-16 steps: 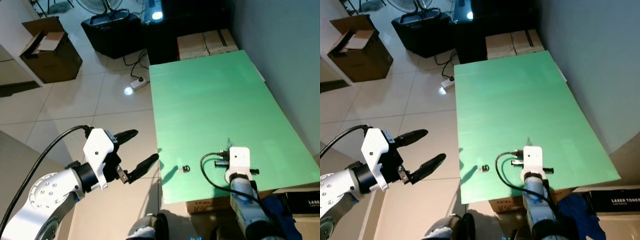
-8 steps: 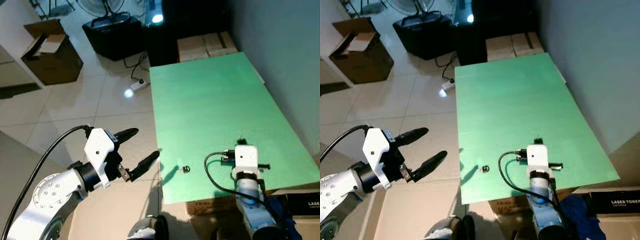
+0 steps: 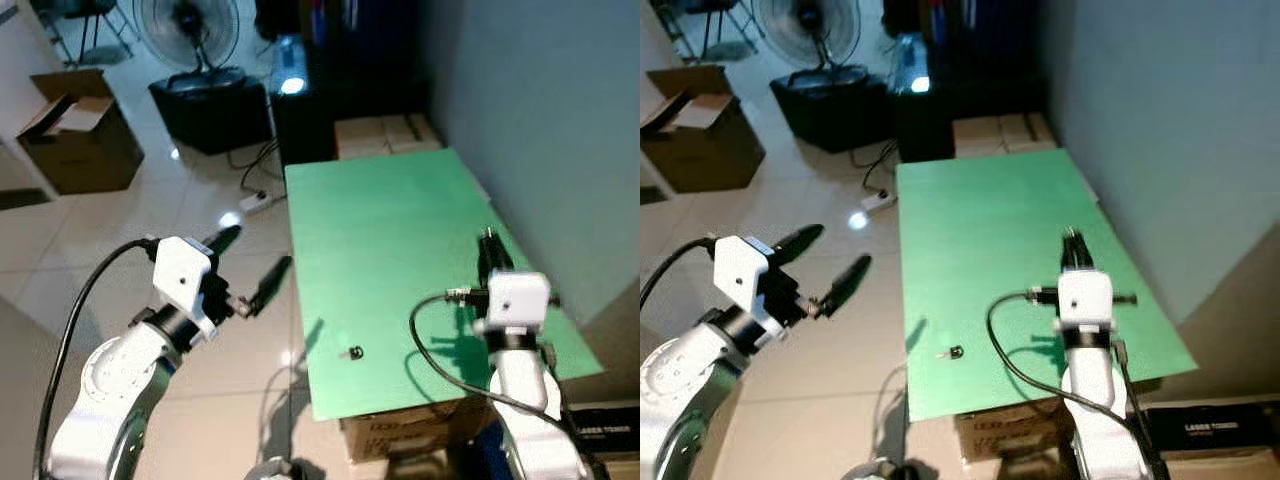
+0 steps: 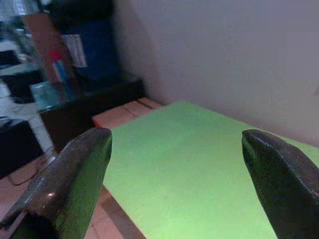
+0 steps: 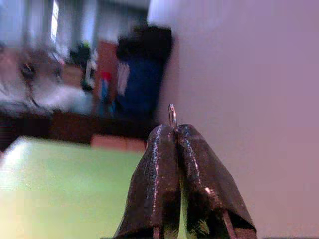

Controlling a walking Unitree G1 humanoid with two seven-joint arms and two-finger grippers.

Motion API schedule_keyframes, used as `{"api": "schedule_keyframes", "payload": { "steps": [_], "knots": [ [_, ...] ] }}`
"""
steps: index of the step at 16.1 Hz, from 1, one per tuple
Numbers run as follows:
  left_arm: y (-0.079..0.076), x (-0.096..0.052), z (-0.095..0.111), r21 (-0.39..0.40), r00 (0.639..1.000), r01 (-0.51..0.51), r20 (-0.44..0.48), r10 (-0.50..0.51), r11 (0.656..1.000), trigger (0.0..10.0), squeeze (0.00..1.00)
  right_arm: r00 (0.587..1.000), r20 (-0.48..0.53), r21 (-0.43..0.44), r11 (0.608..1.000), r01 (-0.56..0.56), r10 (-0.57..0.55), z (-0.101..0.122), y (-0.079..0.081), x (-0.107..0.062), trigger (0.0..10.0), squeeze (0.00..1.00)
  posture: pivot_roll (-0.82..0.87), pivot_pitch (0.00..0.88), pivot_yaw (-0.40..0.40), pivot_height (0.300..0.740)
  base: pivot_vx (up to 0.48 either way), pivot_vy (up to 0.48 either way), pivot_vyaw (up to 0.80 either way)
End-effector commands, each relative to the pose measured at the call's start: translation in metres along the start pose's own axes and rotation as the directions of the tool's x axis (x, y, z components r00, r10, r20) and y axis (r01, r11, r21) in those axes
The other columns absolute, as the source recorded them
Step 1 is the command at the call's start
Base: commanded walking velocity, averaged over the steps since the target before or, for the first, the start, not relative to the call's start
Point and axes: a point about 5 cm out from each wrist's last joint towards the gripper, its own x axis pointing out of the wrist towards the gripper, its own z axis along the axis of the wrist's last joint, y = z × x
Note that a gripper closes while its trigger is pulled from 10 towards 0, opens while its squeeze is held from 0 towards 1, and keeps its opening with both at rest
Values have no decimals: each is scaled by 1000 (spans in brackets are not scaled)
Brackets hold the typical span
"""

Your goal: Hang keys on a hook

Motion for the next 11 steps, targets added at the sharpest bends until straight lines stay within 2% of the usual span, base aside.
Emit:
{"api": "schedule_keyframes", "payload": {
  "steps": [1, 5, 8, 11],
  "knots": [
    [12, 2, -1, -1, 996, -93, -7, 93, 996, 10000, 0, 995, 36, 14, 995, -95, 94, 18, 8, 7, 10000, 0, -49, 0, 95, 740, 0, 0, 0],
    [6, 8, -5, 10, 996, -92, 5, 92, 996, 10000, 0, 980, 36, 58, 979, -197, 195, 31, 18, 14, 10000, 0, -52, 0, 80, 740, 0, 0, 723],
    [0, 8, -8, 10, 993, -117, -20, 117, 993, 10000, 0, 977, -47, 125, 972, -201, 208, 26, 20, 6, 10000, 0, -40, 0, 69, 740, 0, 0, 800],
    [-1, 7, -8, 23, 991, -129, -17, 129, 991, 10000, 0, 959, -84, 151, 955, -256, 270, 22, 28, 1, 10000, 0, -33, 0, 65, 740, 0, 0, 800]
  ]
}}
